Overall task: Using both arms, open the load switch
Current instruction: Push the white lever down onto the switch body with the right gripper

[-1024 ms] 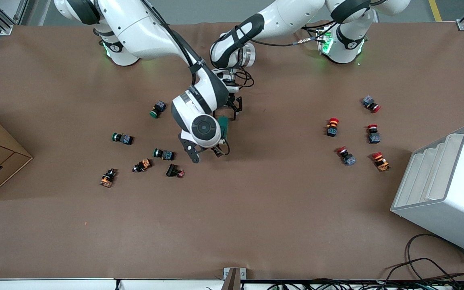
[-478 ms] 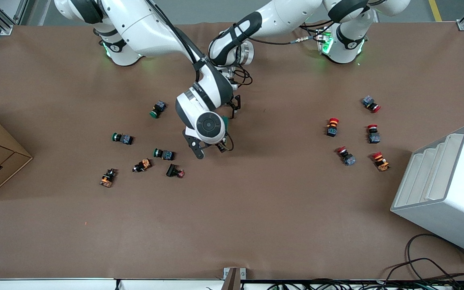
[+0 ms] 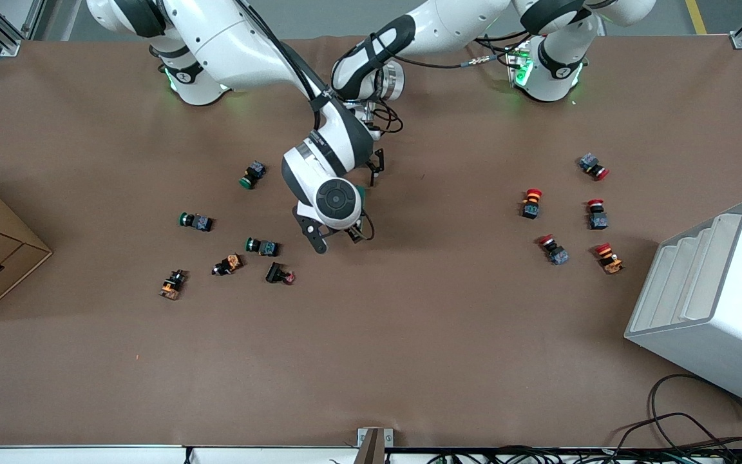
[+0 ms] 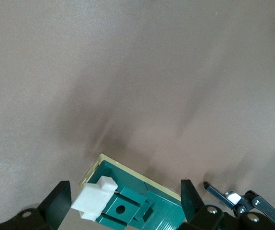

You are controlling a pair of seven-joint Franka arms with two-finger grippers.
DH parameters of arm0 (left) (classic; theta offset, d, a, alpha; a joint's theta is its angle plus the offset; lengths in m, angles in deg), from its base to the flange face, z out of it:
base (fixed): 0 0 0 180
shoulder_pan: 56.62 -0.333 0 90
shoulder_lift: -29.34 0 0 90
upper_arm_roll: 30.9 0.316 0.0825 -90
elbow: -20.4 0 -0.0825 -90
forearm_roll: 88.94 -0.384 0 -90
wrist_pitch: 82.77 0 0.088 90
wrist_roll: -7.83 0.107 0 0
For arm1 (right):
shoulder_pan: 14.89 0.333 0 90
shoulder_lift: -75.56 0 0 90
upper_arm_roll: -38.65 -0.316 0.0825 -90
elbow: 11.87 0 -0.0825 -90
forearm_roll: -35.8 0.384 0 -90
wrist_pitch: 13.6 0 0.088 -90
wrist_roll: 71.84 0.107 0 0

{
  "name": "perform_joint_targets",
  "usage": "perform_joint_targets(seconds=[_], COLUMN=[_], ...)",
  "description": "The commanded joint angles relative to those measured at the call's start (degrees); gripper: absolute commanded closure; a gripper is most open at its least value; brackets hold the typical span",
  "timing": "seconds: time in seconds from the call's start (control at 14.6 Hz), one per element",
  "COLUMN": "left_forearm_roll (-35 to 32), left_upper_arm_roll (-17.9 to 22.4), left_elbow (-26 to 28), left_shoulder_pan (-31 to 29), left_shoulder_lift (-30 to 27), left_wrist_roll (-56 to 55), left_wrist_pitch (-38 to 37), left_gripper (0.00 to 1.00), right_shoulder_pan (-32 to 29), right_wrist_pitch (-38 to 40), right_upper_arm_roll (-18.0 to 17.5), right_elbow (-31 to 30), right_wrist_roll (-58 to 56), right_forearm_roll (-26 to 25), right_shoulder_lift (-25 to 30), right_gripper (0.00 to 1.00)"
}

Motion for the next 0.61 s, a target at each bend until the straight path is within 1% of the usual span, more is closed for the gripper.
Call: perform_joint_targets(seconds=[0.0,0.27,0.55], left_forearm_roll=[0.1,0.1,0.1], left_upper_arm_roll=[0.0,0.1,0.1], left_elbow=[-0.4,-0.4,-0.4], left_shoulder_pan=[0.5,0.8,0.8], left_shoulder_lift=[1.5,1.8,1.8], left_wrist_roll=[0.2,0.3,0.3], left_wrist_pitch=[0.7,0.6,0.5], left_gripper=[0.0,0.0,0.0], right_shoulder_pan=[0.6,1.3,1.2], right_wrist_pitch=[4.2,9.4,10.0], right_upper_arm_roll=[0.2,0.1,-0.5], right_elbow=[-0.4,0.1,0.3], right_wrist_roll=[-0.1,0.1,0.2], right_forearm_roll=[1.2,1.4,3.4], right_shoulder_lift=[-0.6,-0.2,0.2], right_gripper=[0.0,0.0,0.0])
